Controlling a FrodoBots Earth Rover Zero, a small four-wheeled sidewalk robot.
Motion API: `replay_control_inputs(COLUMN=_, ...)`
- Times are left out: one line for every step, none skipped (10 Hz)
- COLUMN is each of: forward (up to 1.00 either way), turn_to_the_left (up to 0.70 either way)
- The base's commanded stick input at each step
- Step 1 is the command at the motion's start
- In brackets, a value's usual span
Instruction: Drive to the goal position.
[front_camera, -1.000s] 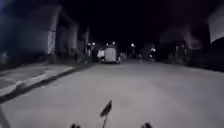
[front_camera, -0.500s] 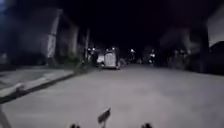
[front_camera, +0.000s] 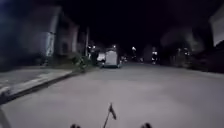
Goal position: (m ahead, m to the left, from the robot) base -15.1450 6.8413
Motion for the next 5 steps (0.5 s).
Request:
replay_control_inputs(forward=0.85, turn_to_the_left=-0.33)
replay_control_inputs(forward=0.85, turn_to_the_left=-0.28)
replay_control_inputs(forward=0.85, turn_to_the_left=-0.01)
replay_control_inputs(forward=0.85, turn_to_the_left=0.0)
replay_control_inputs(forward=0.85, turn_to_the_left=0.0)
